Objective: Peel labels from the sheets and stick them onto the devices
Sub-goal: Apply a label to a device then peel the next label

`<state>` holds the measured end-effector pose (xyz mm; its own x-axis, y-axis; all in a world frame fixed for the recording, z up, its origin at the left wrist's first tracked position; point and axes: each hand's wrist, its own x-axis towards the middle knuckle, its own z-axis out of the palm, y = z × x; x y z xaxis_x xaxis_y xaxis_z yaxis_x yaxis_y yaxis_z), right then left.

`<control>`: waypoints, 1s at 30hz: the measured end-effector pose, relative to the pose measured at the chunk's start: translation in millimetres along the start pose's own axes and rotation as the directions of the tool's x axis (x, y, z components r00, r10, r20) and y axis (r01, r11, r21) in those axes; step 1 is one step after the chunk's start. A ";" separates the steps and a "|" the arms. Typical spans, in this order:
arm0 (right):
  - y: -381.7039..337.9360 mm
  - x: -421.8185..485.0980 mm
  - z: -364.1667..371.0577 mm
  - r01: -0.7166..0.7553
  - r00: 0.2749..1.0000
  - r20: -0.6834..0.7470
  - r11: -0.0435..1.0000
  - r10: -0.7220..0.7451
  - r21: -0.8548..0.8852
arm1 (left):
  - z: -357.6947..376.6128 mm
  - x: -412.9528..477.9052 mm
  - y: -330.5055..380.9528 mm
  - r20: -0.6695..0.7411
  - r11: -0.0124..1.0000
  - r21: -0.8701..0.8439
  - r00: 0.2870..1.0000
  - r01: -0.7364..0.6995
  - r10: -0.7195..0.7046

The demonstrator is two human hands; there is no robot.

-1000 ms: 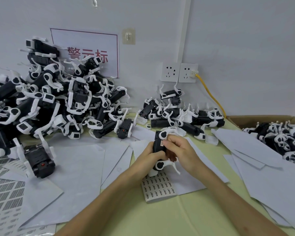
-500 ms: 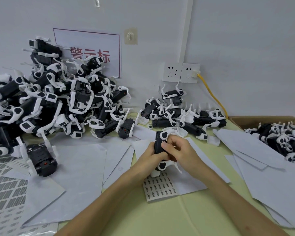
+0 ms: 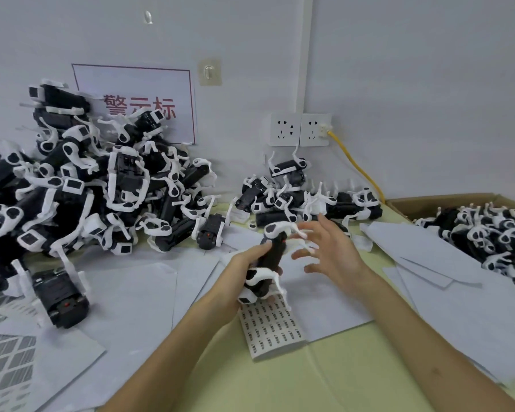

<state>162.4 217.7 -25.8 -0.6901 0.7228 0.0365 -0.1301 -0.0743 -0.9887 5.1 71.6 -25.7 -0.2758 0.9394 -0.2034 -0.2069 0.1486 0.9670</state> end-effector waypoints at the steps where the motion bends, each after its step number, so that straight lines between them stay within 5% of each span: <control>1: -1.1 -0.8 -2.9 0.010 0.994 0.105 0.999 -0.005 -0.052 | 0.2 0.2 0.0 -0.013 0.998 0.062 1.000 0.004 -0.003; 5: -3.3 -7.2 0.5 0.127 0.945 0.323 0.964 -0.046 -0.235 | -6.9 4.5 -0.3 -0.083 0.988 0.152 0.997 0.020 -0.008; 11: -21.6 -12.0 -11.2 0.060 0.979 0.203 0.990 -0.033 -0.126 | -19.7 9.7 8.9 -0.260 0.982 -0.166 0.965 -0.086 0.041; 14: -37.1 -13.8 -23.2 0.247 0.963 0.045 0.938 -0.265 0.242 | -21.2 9.6 12.1 -0.338 0.958 -0.189 0.931 -0.215 0.142; 16: -37.7 -12.7 -44.7 0.290 0.951 -0.136 0.646 -0.279 0.706 | -21.6 9.4 13.1 -0.383 0.955 -0.171 0.909 -0.244 0.164; 17: -36.1 -11.9 -55.9 0.294 0.953 -0.196 0.543 -0.231 0.787 | -21.4 9.4 12.8 -0.394 0.954 -0.170 0.904 -0.249 0.166; 22: -18.4 -2.7 -55.2 0.139 0.949 -0.311 0.817 0.051 0.559 | -20.9 8.9 10.4 -0.472 0.957 -0.154 0.869 -0.246 0.147; 27: -17.5 -2.2 -26.5 0.034 0.936 -0.334 0.916 0.111 0.400 | -42.9 13.6 10.8 -0.612 0.904 -0.258 0.782 -0.342 0.121; 30: -17.2 -2.6 -21.3 0.029 0.940 -0.326 0.933 0.097 0.358 | -59.7 19.1 8.8 -0.641 0.930 -0.105 0.739 -0.353 0.208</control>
<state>181.6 231.7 -12.0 -0.4291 0.8967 -0.1086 -0.3963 -0.2950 -0.8694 -58.0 72.4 -30.2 -0.8488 0.5266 -0.0475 -0.1937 -0.2261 0.9547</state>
